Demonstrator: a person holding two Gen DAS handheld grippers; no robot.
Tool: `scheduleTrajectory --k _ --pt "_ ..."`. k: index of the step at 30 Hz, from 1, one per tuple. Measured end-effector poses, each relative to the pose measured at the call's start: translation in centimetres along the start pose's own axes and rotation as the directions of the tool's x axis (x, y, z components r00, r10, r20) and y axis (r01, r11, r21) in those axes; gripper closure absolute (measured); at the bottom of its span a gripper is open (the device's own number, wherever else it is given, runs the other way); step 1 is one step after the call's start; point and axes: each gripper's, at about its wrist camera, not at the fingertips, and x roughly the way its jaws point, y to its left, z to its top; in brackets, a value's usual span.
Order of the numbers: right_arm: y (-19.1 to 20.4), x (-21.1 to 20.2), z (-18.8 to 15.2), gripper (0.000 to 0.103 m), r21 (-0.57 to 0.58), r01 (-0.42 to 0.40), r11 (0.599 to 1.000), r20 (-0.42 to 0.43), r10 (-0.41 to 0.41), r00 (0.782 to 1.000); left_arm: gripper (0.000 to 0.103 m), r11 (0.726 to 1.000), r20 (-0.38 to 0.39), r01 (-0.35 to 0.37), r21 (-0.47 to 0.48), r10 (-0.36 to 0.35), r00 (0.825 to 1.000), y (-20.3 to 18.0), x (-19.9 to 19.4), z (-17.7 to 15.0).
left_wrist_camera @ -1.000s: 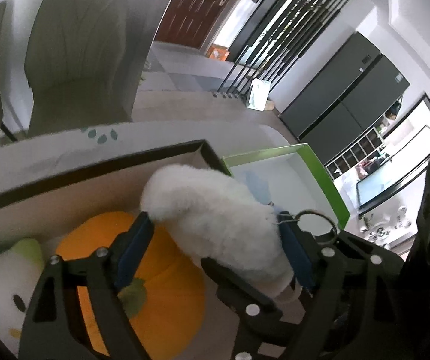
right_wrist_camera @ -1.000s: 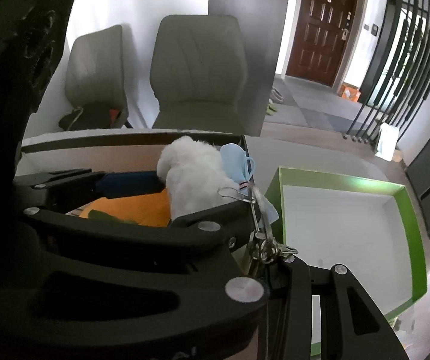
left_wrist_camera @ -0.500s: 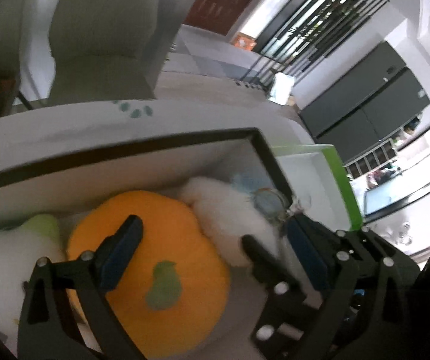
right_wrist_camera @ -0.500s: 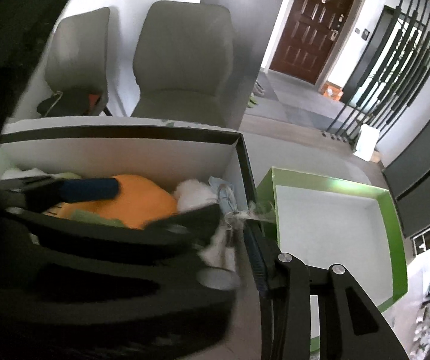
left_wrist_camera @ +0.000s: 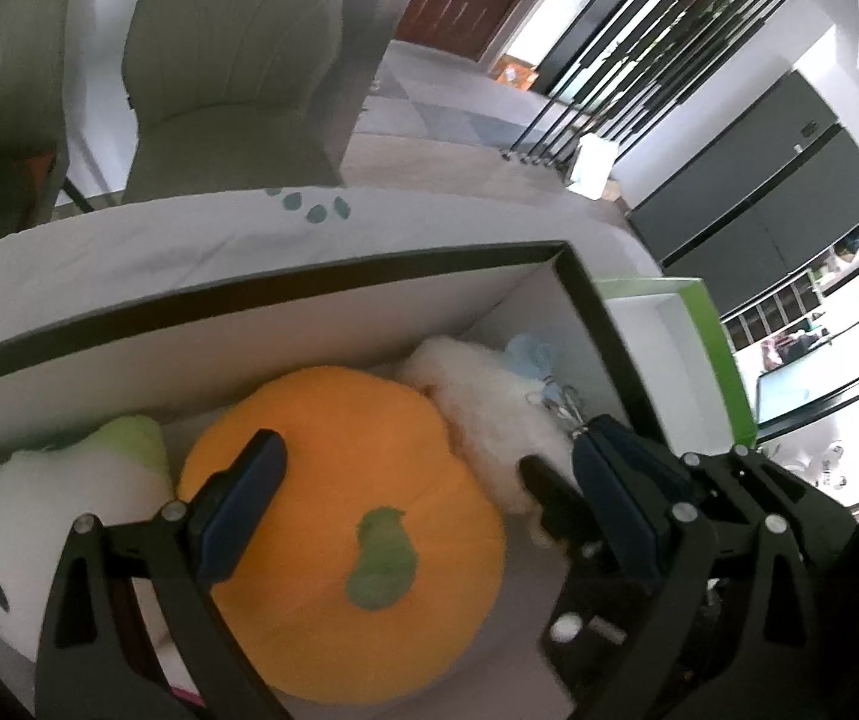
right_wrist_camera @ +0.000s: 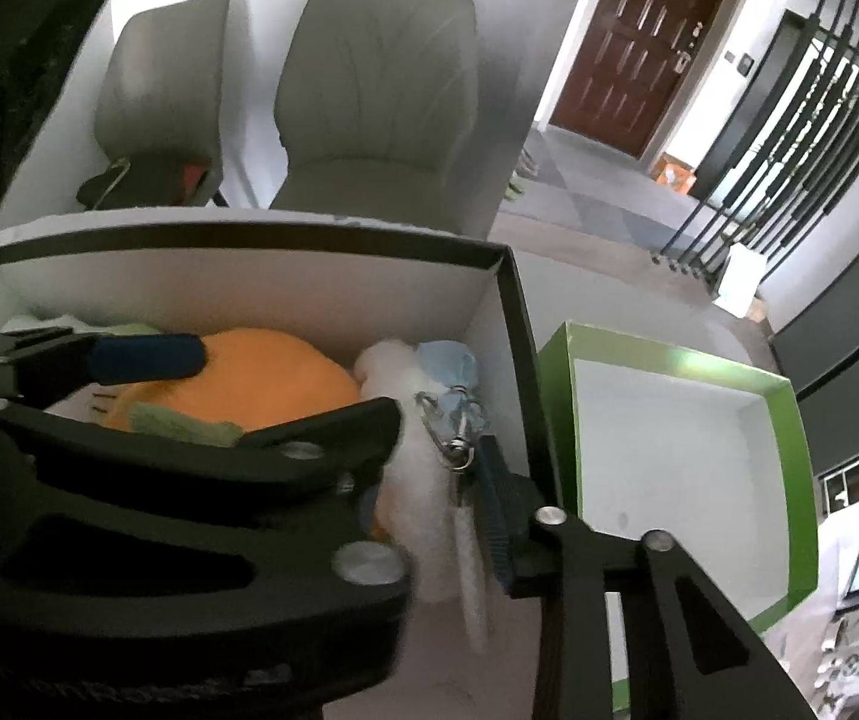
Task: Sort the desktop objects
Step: 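Lower the keychain plush beside the pumpkin and open the right tool, then raise the open right tool out of the box and back from it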
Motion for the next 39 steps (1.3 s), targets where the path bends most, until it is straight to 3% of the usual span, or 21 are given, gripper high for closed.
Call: scheduleTrajectory --k 2,8,14,20,26,33,36,39 --pt "-0.3 0.5 0.0 0.077 -0.005 -0.005 1.000 -0.017 0.004 1.000 0.006 1.000 0.000 -0.024 -0.001 0.024 1.000 0.1 -0.1 0.0" --pt "0.5 1.0 0.4 0.077 -0.061 -0.020 0.998 -0.071 0.015 0.997 0.006 0.994 -0.016 -0.111 -0.015 0.111 0.994 1.3 -0.2 -0.5" --pt "0.7 0.8 0.4 0.077 -0.088 -0.012 0.996 -0.075 0.005 0.997 0.006 0.993 -0.021 -0.120 -0.005 0.120 0.993 1.3 -0.2 -0.5" --pt "-1.1 -1.5 -0.1 0.076 -0.007 -0.020 1.000 0.036 0.020 0.999 0.006 0.995 0.019 -0.094 0.019 0.094 0.995 0.7 -1.3 -0.5" --pt "-3.3 -5.0 -0.9 0.054 0.044 -0.095 0.994 0.113 0.090 0.989 0.003 0.997 0.075 -0.067 0.044 0.064 0.995 -0.5 -3.1 -0.5" --pt "-5.0 -7.0 -2.6 0.053 0.067 -0.151 0.986 0.150 0.140 0.979 0.000 0.981 0.174 -0.167 0.095 0.149 0.973 -1.0 -5.7 -1.3" --pt "-6.4 -8.2 -3.0 0.053 0.076 -0.171 0.982 0.171 0.156 0.973 0.000 0.982 0.164 -0.170 0.083 0.155 0.974 -1.2 -5.6 -1.7" --pt "-7.1 -9.3 -3.4 0.053 0.087 -0.194 0.977 0.188 0.175 0.966 0.000 0.970 0.170 -0.225 0.094 0.207 0.964 -2.1 -5.7 -2.2"
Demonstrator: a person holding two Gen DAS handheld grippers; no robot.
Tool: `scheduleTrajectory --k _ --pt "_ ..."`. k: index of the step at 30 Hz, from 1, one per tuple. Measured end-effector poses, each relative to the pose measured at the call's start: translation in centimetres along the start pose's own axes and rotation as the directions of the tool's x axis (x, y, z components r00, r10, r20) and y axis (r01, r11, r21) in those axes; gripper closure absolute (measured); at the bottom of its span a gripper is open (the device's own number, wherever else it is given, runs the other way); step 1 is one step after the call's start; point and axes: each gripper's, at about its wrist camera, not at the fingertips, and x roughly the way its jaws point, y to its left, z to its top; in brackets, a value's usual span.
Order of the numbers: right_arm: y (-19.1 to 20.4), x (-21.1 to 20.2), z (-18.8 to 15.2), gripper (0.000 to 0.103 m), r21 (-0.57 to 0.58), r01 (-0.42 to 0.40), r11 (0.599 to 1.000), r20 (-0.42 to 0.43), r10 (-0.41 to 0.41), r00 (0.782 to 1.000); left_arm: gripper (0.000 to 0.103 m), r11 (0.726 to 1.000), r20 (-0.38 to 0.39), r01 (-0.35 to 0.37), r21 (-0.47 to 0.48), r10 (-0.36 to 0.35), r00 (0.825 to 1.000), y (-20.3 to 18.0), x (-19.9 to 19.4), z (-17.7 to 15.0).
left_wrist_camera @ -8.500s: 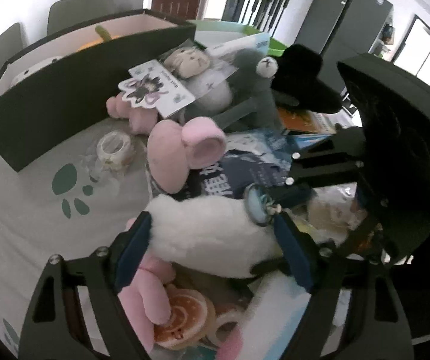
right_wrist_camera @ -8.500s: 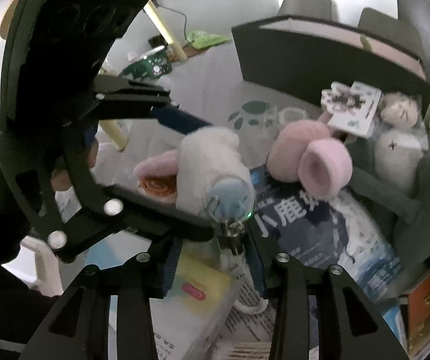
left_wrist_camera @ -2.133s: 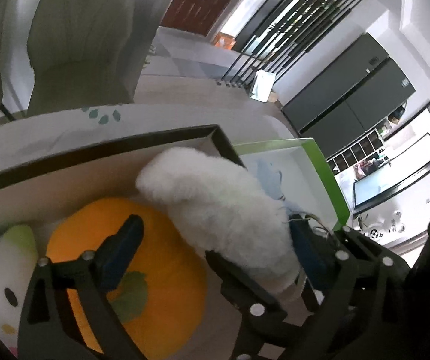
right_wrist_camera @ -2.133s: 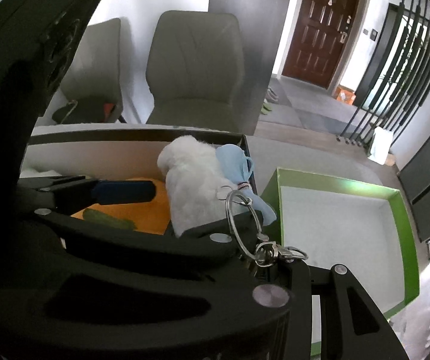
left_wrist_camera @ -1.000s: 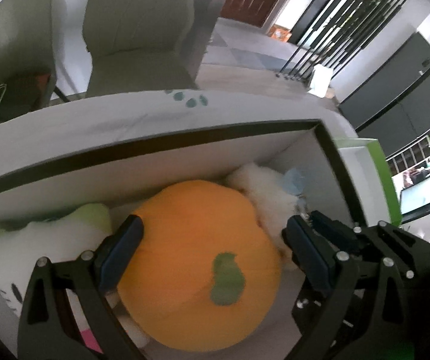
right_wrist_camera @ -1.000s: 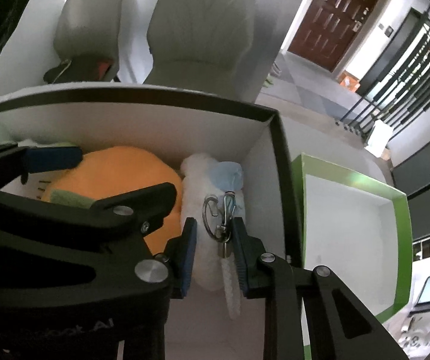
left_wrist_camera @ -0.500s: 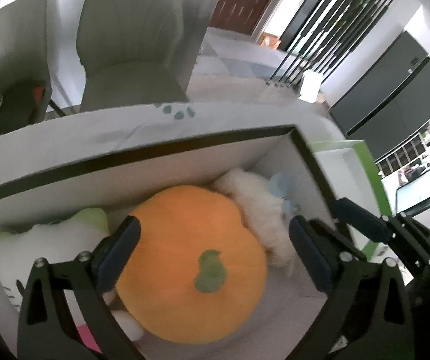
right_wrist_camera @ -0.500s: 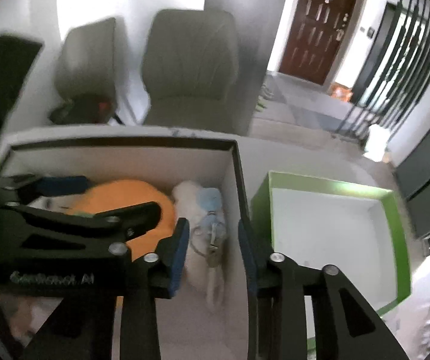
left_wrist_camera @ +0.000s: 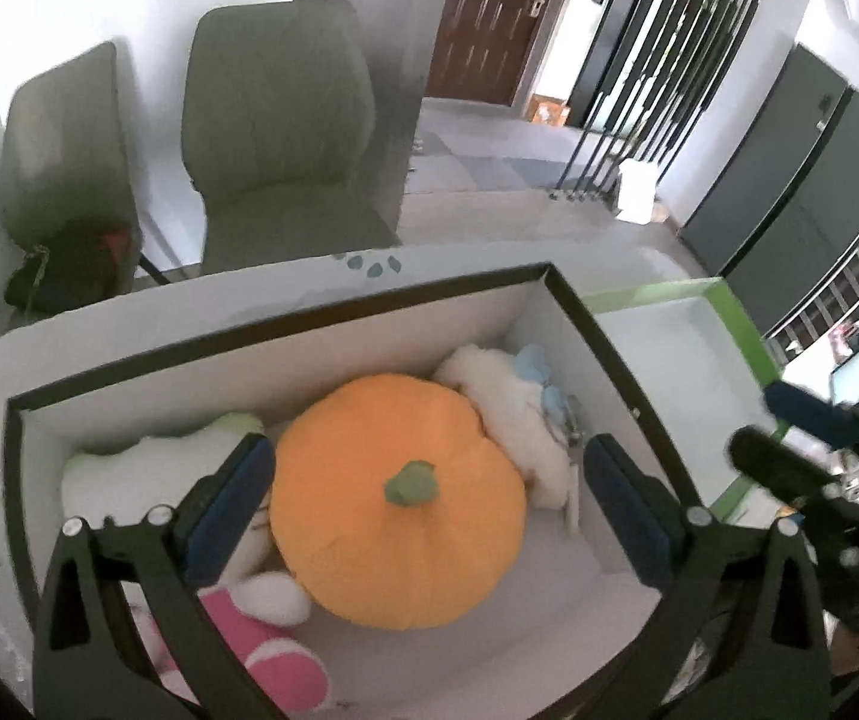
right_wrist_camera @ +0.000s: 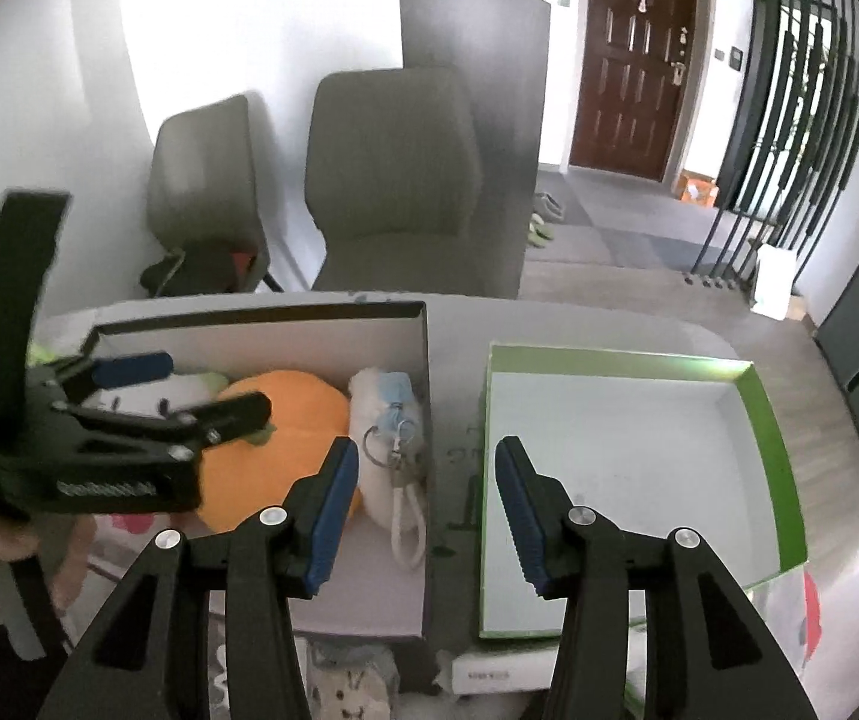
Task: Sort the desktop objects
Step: 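Raise the open right tool out of the box and back from it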
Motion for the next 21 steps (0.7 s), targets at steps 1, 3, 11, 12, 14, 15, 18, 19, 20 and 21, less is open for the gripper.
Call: scheduleTrajectory --k 1,3,11,12,14,15,18,19,20,21 --pt "-0.1 -0.4 -0.1 0.053 0.002 -0.008 1.000 0.002 0.008 1.000 0.000 1.000 0.010 -0.012 0.003 0.012 1.000 -0.5 -0.4 -0.3" --pt "-0.1 -0.9 -0.5 0.053 0.002 -0.024 1.000 0.008 0.024 1.000 0.000 1.000 0.027 -0.028 0.002 0.028 0.999 -1.1 -1.3 -0.6" --pt "-0.4 -4.2 -2.4 0.051 0.008 -0.083 0.996 0.034 0.083 0.996 0.000 0.989 0.091 -0.145 0.030 0.142 0.986 -3.2 -5.8 -2.5" --pt "-0.6 -4.7 -2.6 0.043 0.011 -0.091 0.996 0.041 0.090 0.995 0.000 0.986 0.101 -0.161 0.031 0.158 0.982 -3.3 -6.4 -2.8" --pt "-0.8 -5.7 -3.0 0.034 0.021 -0.107 0.994 0.057 0.105 0.993 0.000 0.981 0.126 -0.189 0.031 0.184 0.975 -3.6 -7.8 -3.2" --pt "-0.8 -6.1 -3.3 0.033 0.025 -0.114 0.993 0.064 0.113 0.992 0.000 0.979 0.140 -0.204 0.030 0.198 0.970 -3.7 -8.6 -3.5" --pt "-0.9 -7.4 -4.3 0.033 0.027 -0.138 0.990 0.076 0.135 0.988 0.000 0.972 0.172 -0.234 0.033 0.225 0.959 -4.5 -10.7 -4.6" --pt "-0.8 -7.7 -4.6 0.032 0.025 -0.144 0.989 0.077 0.141 0.987 0.000 0.970 0.177 -0.242 0.036 0.232 0.956 -4.8 -11.3 -5.0" --pt "-0.8 -8.1 -4.9 0.030 0.023 -0.149 0.989 0.080 0.147 0.986 0.000 0.967 0.183 -0.250 0.040 0.239 0.954 -5.1 -11.9 -5.4" --pt "-0.7 -8.5 -5.2 0.023 0.024 -0.156 0.987 0.083 0.154 0.985 0.000 0.965 0.189 -0.258 0.044 0.246 0.951 -5.5 -12.5 -5.8"
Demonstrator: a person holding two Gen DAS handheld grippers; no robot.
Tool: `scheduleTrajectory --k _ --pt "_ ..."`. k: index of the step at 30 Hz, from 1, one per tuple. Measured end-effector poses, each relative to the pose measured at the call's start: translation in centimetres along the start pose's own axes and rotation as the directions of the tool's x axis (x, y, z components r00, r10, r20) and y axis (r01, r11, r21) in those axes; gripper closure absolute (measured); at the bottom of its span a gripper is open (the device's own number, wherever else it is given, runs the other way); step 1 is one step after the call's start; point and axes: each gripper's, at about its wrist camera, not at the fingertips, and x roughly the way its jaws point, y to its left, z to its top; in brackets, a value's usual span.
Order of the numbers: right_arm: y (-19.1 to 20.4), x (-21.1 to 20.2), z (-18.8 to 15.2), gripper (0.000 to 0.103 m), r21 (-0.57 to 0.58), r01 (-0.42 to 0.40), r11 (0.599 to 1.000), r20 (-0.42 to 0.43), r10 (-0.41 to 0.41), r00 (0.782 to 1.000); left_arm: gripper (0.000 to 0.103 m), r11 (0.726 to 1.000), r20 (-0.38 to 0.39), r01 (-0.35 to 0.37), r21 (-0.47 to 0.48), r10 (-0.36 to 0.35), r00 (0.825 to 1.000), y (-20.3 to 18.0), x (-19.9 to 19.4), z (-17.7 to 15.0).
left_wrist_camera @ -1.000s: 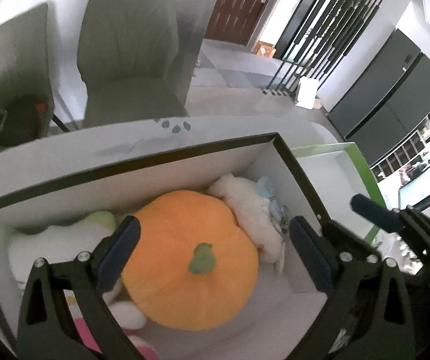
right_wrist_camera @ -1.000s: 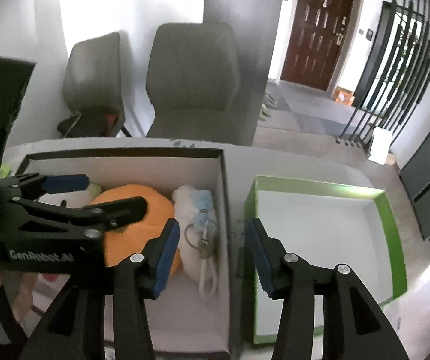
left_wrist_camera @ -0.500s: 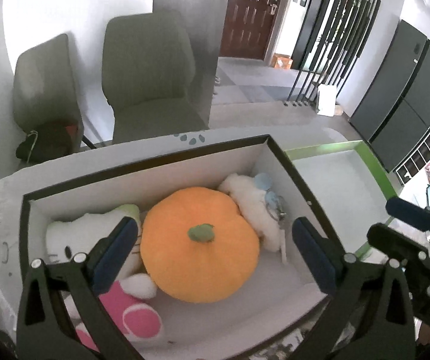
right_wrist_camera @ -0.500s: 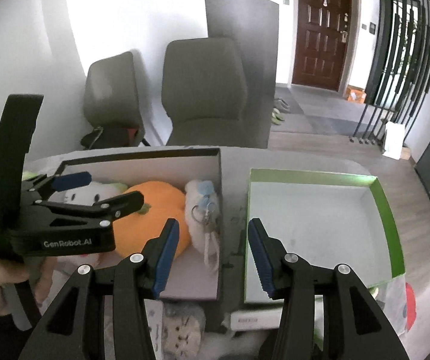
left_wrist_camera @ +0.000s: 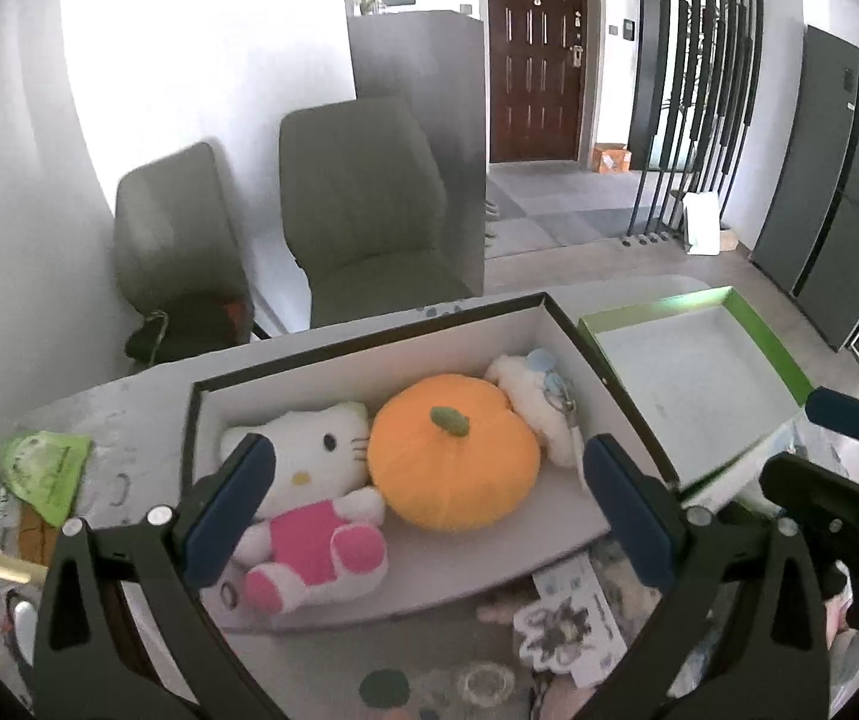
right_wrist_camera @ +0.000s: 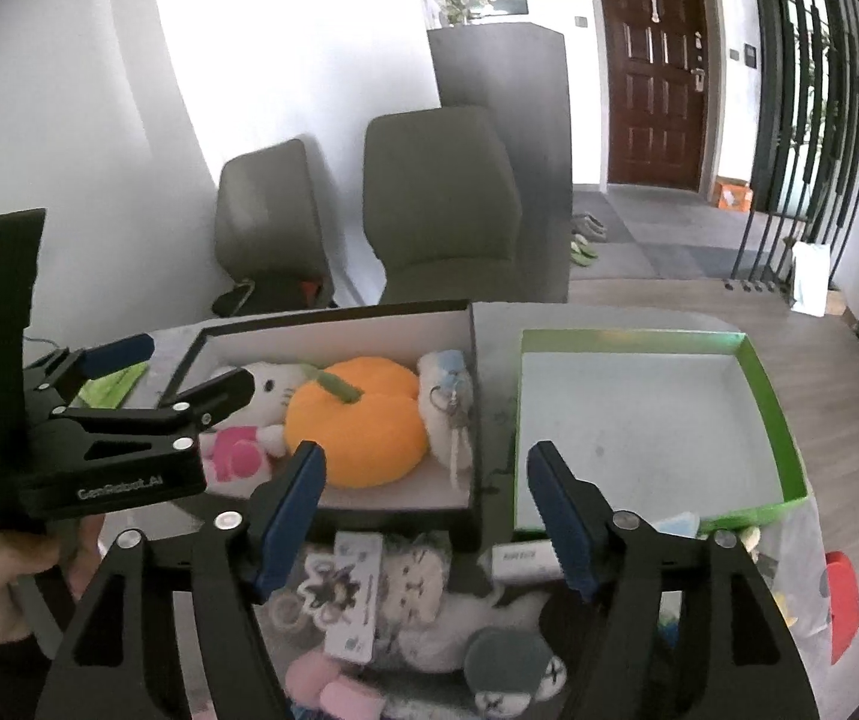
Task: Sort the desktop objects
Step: 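Raise the open right tool out of the box and back from it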
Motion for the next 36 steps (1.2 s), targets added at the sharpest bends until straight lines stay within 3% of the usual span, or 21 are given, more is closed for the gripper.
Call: scheduleTrajectory --k 1,3,11,19,23,26,30,32,34,36 --pt "0.1 -0.4 -0.3 0.015 0.003 -0.009 1.000 0.004 0.009 1.000 0.000 1.000 0.006 -0.007 0.007 0.007 1.000 -0.3 -0.7 -0.2" --pt "0.3 -1.4 -0.9 0.012 0.003 -0.029 1.000 0.011 0.029 1.000 0.000 0.999 0.021 -0.019 0.028 0.019 1.000 -0.9 -2.1 -0.8" --pt "0.7 -5.6 -3.9 0.011 -0.013 -0.046 0.999 0.050 0.047 0.998 0.000 0.998 0.070 0.015 0.061 -0.020 0.997 -2.6 -7.7 -3.4" --pt "0.9 -9.7 -7.4 0.011 -0.050 -0.083 0.995 0.118 0.089 0.989 0.000 0.999 0.122 0.051 0.014 -0.052 0.991 -3.2 -12.7 -6.4" --pt "1.4 -12.2 -9.3 0.011 -0.105 -0.121 0.987 0.212 0.141 0.967 0.000 0.999 0.159 0.045 -0.005 -0.044 0.986 -3.5 -15.1 -8.0" --pt "2.1 -14.0 -10.9 0.000 -0.165 -0.090 0.982 0.300 0.137 0.944 0.000 0.999 0.201 0.043 -0.006 -0.041 0.979 -4.0 -16.9 -9.6" --pt "2.4 -16.3 -13.6 0.000 -0.262 -0.125 0.957 0.430 0.231 0.873 0.000 0.999 0.290 0.033 -0.030 -0.023 0.957 -4.3 -19.2 -12.1" --pt "2.6 -17.0 -14.9 0.000 -0.295 -0.135 0.946 0.451 0.262 0.853 0.000 0.998 0.321 0.035 -0.053 -0.016 0.947 -4.3 -20.2 -13.3" --pt "2.5 -17.4 -16.1 0.000 -0.307 -0.156 0.939 0.440 0.285 0.851 0.000 0.997 0.336 0.034 -0.070 -0.009 0.942 -4.5 -20.9 -14.4" --pt "2.2 -17.3 -17.0 0.000 -0.304 -0.173 0.937 0.391 0.288 0.874 0.000 0.996 0.356 0.036 -0.077 -0.006 0.934 -4.8 -21.7 -15.7"
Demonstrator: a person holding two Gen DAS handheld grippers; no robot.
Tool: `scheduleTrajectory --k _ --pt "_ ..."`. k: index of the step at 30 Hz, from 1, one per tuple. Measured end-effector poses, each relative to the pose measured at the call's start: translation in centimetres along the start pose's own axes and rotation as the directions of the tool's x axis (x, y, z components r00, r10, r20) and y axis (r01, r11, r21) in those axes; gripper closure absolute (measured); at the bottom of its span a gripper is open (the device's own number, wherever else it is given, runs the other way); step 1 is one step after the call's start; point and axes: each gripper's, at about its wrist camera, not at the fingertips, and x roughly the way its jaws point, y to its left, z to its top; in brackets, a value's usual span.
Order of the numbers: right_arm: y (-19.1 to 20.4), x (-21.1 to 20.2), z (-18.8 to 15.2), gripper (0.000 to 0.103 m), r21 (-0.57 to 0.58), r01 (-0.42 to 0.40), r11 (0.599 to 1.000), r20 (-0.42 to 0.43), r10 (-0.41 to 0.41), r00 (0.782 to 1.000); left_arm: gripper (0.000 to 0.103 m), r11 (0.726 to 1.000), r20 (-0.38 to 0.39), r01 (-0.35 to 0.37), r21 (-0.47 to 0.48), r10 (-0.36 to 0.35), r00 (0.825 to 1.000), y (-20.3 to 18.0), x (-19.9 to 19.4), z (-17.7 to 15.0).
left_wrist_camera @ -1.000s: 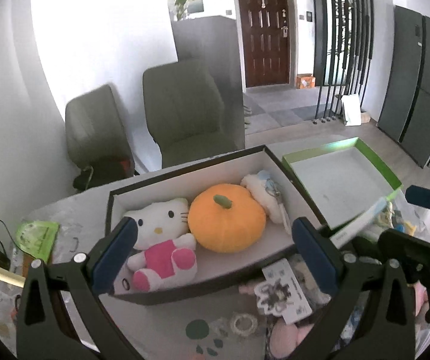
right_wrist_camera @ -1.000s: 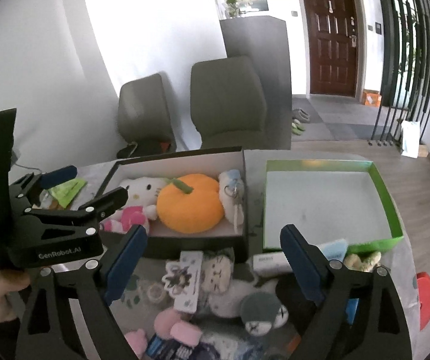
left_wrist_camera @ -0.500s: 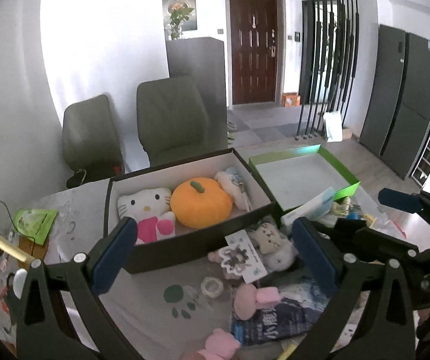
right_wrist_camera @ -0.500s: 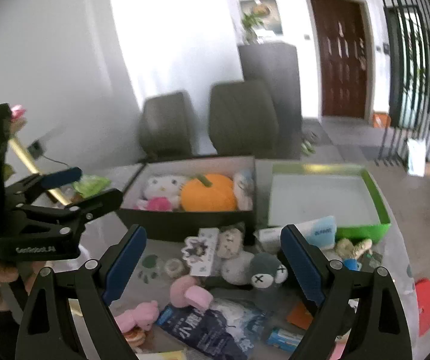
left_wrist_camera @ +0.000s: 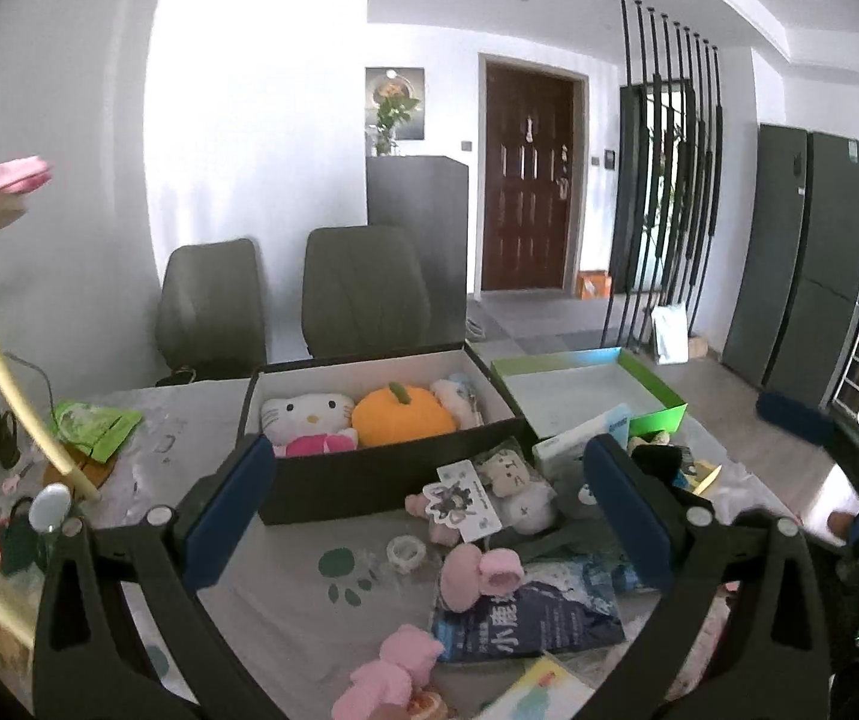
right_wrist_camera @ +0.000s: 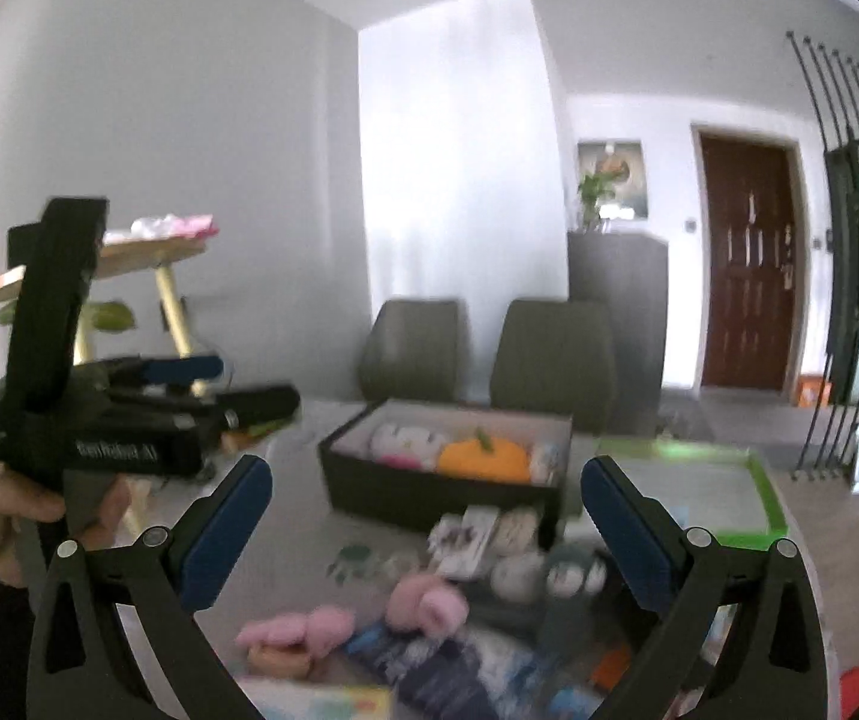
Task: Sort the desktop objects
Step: 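Raise the open right tool out of the box and back from it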
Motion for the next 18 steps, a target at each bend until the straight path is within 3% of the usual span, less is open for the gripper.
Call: scheduleTrajectory --k 7,10,14,18 --pt "-3.3 -1.0 -3.8 0.000 0.103 0.079 0.992 -0.137 -0.064 0.988 0.000 1.000 -0.013 -0.005 -0.014 0.005 1.000 -1.2 -2.0 -4.2" --pt "-4.4 -2.6 -5.0 0.000 0.136 0.116 0.984 -0.157 -0.094 0.983 0.000 1.000 -0.027 -0.003 -0.018 0.002 1.000 -1.9 -2.4 -6.2" --pt "-6.3 -4.8 -6.9 0.000 0.222 0.072 0.972 -0.131 -0.043 0.990 0.000 0.999 -0.027 -0.006 -0.036 0.005 1.000 -3.0 -3.1 -8.4" --pt "-6.8 -6.1 -8.4 0.000 0.203 0.096 0.974 -0.143 -0.067 0.987 0.000 0.998 -0.018 0.021 -0.054 -0.022 1.000 -4.1 -4.2 -10.1"
